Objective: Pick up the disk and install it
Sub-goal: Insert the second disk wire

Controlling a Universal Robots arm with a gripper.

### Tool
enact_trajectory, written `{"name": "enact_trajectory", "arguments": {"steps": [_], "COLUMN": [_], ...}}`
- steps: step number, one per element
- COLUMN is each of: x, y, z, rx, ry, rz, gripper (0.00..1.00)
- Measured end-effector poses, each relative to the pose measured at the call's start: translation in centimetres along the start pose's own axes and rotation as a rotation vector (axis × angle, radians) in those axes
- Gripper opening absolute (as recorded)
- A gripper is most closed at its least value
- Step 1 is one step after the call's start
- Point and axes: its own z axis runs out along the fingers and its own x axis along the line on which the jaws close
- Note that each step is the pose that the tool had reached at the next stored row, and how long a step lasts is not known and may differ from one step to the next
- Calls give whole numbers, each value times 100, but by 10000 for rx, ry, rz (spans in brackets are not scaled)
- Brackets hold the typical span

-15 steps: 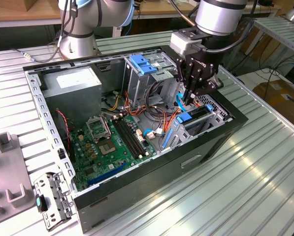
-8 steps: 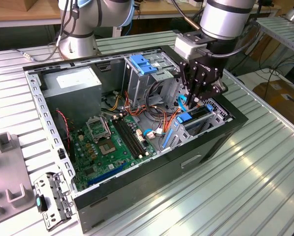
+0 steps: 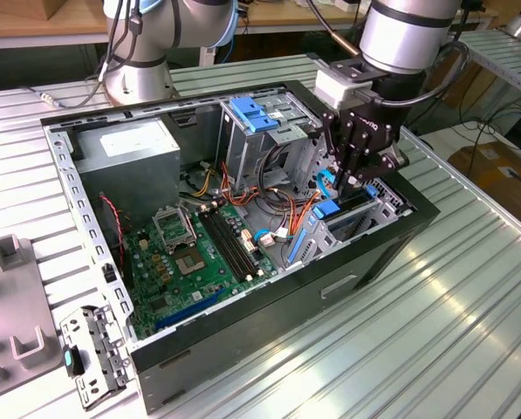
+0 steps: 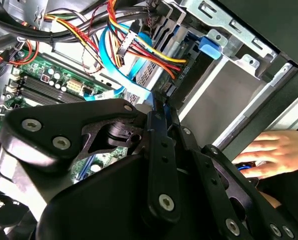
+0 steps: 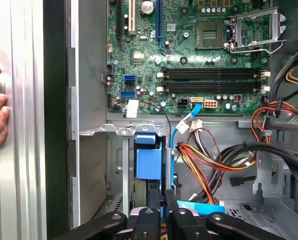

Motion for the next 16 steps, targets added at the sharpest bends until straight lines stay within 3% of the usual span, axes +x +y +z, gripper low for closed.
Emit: {"name": "enact_trajectory", "arguments": {"steps": [1,3,5,6,8,10,13,15,16], "x": [7,52,92,117,123,124,140,148,151], "y": [-13,-19,-19,-19,-20,-7,-5,-3,-4], "z": [2,11,16,21,23,23,31,33,33], "rx": [0,-2,-7,-8,33,176,227,373,394], "ry": [-4,-167,-620,-785,-788,-788,-789,-791,-789], "rz": [0,9,22,28,29,41,43,54,54], "gripper": [16,16,16,16,16,16,16,16,16]}}
